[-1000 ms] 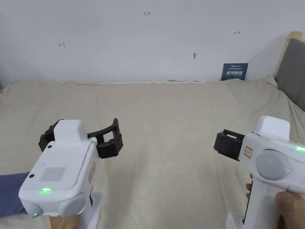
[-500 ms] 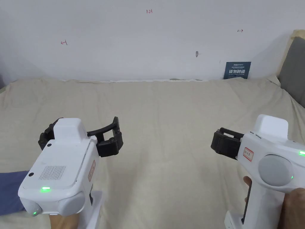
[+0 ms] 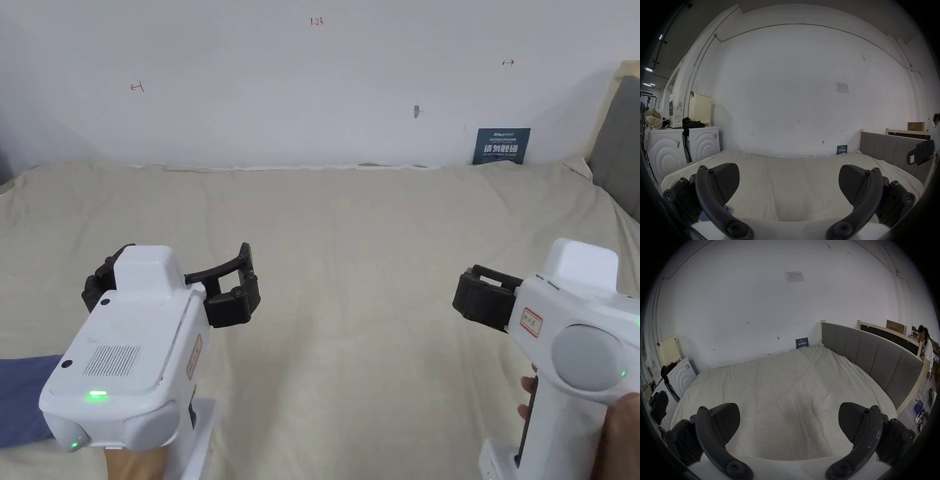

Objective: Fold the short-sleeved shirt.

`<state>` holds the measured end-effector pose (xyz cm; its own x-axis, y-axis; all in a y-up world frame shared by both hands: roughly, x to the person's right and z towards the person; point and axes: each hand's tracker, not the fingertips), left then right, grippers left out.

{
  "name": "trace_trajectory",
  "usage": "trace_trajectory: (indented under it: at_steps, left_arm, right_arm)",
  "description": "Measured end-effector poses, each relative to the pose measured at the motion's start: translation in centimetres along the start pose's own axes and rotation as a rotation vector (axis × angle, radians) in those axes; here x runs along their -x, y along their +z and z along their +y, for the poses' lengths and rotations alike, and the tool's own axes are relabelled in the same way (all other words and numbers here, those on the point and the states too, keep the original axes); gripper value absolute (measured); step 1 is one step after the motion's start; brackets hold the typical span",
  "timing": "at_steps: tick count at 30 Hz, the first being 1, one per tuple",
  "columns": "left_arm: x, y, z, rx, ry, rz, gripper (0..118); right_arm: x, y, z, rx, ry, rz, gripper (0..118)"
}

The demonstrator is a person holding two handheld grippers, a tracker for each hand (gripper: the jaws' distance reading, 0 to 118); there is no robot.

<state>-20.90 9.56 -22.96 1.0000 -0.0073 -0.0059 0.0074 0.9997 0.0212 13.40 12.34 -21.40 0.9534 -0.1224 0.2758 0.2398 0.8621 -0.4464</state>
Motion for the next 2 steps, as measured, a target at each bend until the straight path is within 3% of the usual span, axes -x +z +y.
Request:
trace_trajectory:
  at_steps: [2]
  left_arm:
    - [-0.02,-0.02,-0.02,0.0,0.003,0.0,118]
  right_arm:
    - [-0.28,-0.2,0.36,0.019,-0.002,0.01,118]
